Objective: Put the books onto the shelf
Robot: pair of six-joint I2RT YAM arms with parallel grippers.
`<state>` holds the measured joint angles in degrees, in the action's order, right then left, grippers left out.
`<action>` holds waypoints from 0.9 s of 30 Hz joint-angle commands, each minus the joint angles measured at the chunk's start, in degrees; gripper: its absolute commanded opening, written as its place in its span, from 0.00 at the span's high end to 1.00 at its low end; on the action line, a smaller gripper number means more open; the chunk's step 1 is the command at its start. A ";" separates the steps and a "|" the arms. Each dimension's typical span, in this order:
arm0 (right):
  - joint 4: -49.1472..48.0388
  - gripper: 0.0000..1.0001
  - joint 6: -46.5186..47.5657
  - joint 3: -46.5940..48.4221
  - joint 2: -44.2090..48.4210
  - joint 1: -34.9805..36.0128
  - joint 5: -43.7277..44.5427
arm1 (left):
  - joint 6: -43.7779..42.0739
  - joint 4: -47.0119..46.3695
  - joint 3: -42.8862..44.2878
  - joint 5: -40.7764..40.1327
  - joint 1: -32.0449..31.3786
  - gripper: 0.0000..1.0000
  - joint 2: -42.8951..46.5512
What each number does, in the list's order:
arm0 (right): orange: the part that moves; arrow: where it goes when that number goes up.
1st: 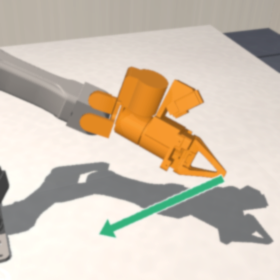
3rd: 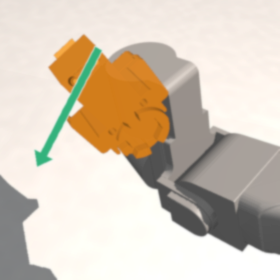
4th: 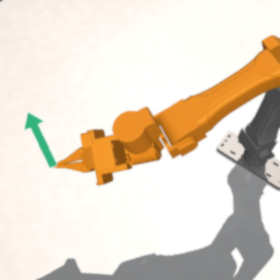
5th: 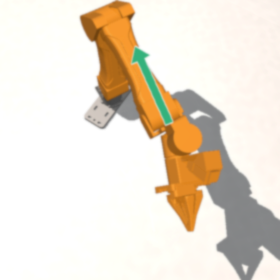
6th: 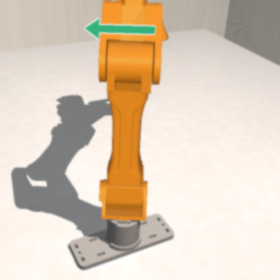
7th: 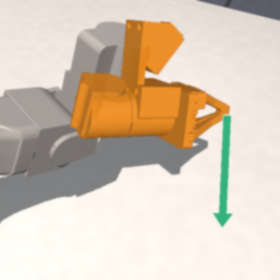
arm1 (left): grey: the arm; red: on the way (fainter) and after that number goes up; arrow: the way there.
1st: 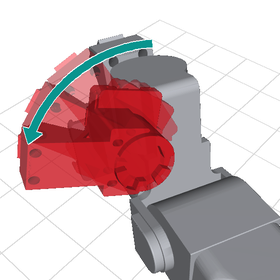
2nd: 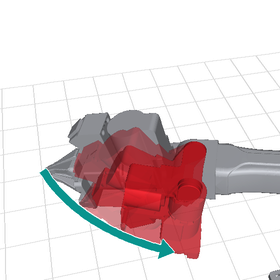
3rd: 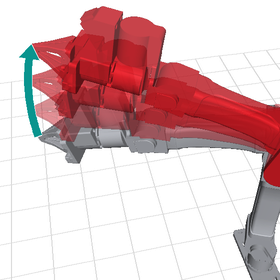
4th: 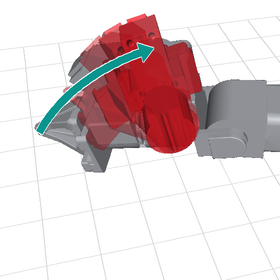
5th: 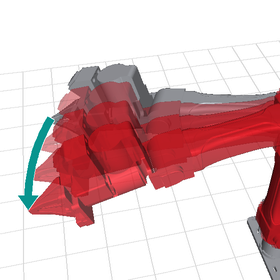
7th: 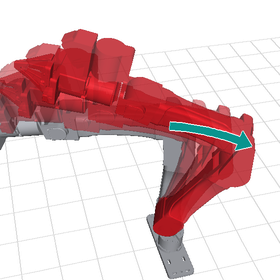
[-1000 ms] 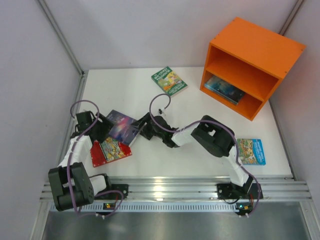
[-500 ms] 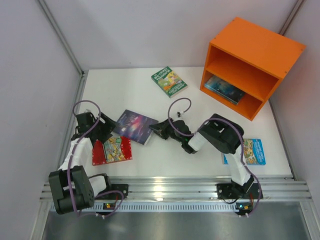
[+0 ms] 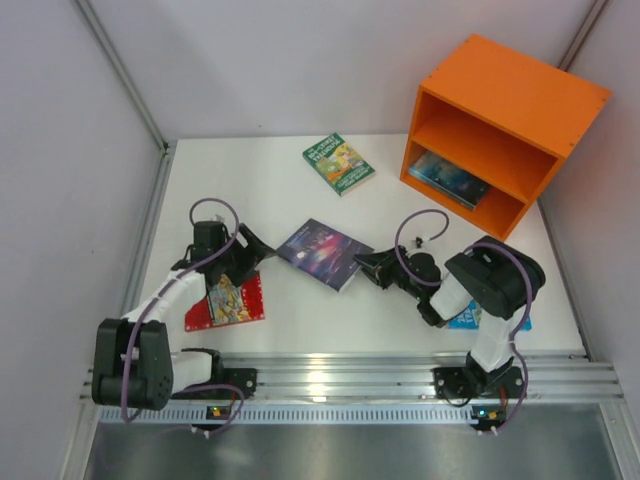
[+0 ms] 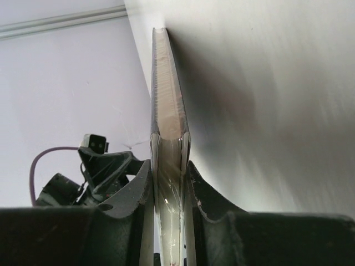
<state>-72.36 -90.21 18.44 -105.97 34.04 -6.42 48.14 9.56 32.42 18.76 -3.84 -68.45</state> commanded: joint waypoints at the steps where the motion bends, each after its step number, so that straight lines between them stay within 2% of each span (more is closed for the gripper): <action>1: -10.61 1.00 -1.81 -0.86 5.07 -2.66 -3.25 | 3.45 -6.30 2.55 -1.19 -2.14 0.13 -3.35; 7: -10.70 1.00 -3.47 0.11 6.04 -3.28 -5.80 | 6.44 -15.69 3.43 -0.05 -6.00 0.11 -8.10; 10: -10.79 1.00 -4.36 -0.07 5.87 -3.28 -5.80 | 7.23 -16.24 5.10 -2.15 -8.64 0.12 -11.18; 18: -10.79 1.00 -5.76 -1.38 6.40 -3.28 -6.06 | 9.86 -17.99 6.16 -4.62 -9.26 0.17 -18.12; 21: -10.79 0.99 -5.59 -1.30 5.52 -3.28 -7.90 | 10.57 -19.75 6.86 -3.21 -9.35 0.27 -20.32; 22: -10.70 0.96 -5.24 -1.38 5.34 -3.19 -8.09 | 10.66 -20.11 7.04 -2.95 -9.35 0.30 -20.67; 23: -10.61 0.91 -4.45 -1.47 5.08 -3.19 -8.35 | 10.75 -20.54 6.95 -2.68 -9.52 0.38 -21.20; 24: -10.44 0.81 -3.92 -1.73 4.81 -3.28 -9.13 | 10.83 -21.42 6.95 -2.33 -9.52 0.42 -21.29; 26: -9.56 0.77 -2.43 -1.74 4.29 -3.37 -10.37 | 10.83 -22.22 7.12 -0.93 -9.70 0.51 -21.90; 27: -8.34 0.70 -1.90 -1.30 4.02 -3.28 -12.20 | 10.92 -22.39 7.30 -0.40 -9.70 0.64 -22.08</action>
<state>-70.28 -92.77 16.69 -102.69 30.94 -12.86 59.13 -8.27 37.78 16.80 -13.08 -89.56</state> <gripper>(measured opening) 0.269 0.492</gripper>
